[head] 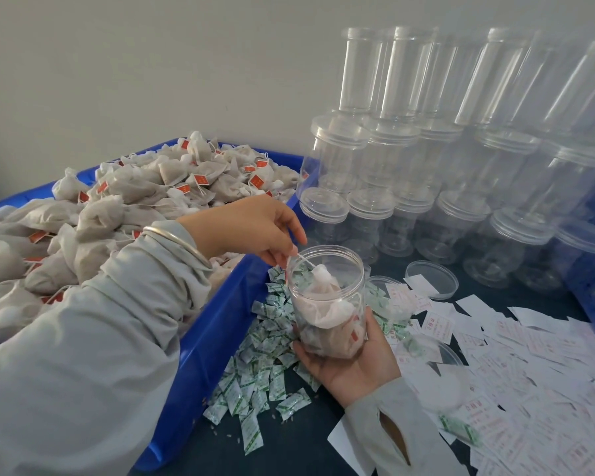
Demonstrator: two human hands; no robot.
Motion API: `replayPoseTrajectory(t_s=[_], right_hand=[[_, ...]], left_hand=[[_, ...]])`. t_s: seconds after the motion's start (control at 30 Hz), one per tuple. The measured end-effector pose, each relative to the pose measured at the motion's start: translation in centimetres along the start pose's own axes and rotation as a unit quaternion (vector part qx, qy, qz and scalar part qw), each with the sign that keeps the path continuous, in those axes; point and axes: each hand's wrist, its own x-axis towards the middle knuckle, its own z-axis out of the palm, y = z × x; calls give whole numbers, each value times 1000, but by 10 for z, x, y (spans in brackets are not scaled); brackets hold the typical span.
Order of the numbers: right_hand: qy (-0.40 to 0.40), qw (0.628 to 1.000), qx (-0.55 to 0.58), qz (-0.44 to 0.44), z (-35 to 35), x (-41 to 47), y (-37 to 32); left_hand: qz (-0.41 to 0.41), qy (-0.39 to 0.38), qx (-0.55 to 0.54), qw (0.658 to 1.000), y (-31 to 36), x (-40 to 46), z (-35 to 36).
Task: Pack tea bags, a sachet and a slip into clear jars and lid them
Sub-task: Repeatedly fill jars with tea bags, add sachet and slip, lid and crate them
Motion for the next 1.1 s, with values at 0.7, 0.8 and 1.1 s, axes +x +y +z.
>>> replayPoseTrajectory(t_s=[0.7, 0.8, 1.1], right_hand=[[-14, 999, 29, -4, 0, 0, 0], [-29, 998, 46, -4, -1, 0, -1], [-60, 996, 52, -43, 1, -5, -7]], left_hand=[[73, 42, -178, 980, 4, 0, 9], [72, 111, -150, 980, 4, 1, 4], [52, -88, 37, 994, -3, 2, 19]])
